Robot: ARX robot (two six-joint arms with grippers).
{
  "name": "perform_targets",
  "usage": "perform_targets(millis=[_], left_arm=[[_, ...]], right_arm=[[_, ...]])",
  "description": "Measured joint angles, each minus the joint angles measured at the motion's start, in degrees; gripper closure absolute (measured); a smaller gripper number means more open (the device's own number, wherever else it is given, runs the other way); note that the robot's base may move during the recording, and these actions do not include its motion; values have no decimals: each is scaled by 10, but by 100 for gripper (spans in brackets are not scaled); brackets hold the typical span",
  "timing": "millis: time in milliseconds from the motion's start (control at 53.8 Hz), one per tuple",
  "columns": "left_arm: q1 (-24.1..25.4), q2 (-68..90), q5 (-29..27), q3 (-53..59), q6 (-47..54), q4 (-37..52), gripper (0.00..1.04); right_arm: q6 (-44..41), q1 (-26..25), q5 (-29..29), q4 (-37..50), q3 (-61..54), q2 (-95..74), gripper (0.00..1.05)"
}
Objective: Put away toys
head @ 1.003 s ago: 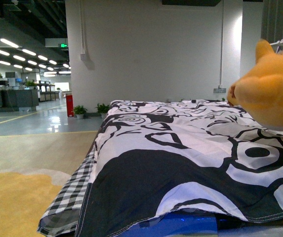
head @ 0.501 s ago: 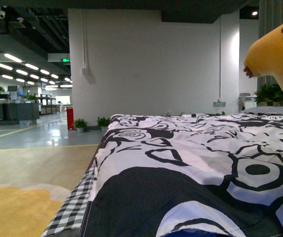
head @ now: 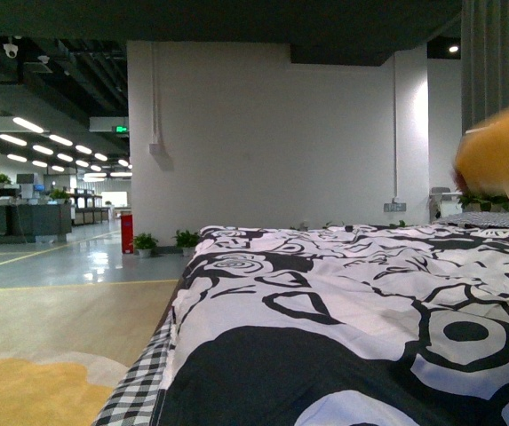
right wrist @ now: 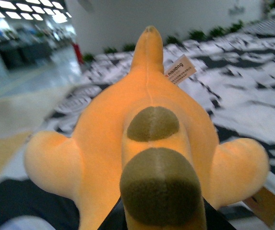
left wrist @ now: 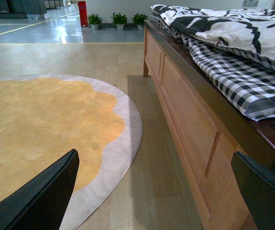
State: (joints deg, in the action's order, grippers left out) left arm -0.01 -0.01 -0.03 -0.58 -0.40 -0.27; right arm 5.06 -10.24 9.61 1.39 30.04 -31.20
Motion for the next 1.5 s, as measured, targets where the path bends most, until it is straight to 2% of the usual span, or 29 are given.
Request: perform_targets(millis=[223,279,371,1077,1226,1504], left_arm=[[0,0,0,0,0,0,6],[0,0,0,0,0,0,6],[0,0,0,0,0,0,6],[0,0,0,0,0,0,6],[0,0,0,0,0,0,6],[0,0,0,0,0,0,6]], right_arm=[[-38,38,-38,35,-103,58,98],[-41,71,-86,42,-122,74,98],[-45,96,-94,50,-151,93,98],[-47,100,-98,60,-253,196,98],[-47,100,-99,-12,-262,269,98],[-47,100,-99,-14,-277,295,98]])
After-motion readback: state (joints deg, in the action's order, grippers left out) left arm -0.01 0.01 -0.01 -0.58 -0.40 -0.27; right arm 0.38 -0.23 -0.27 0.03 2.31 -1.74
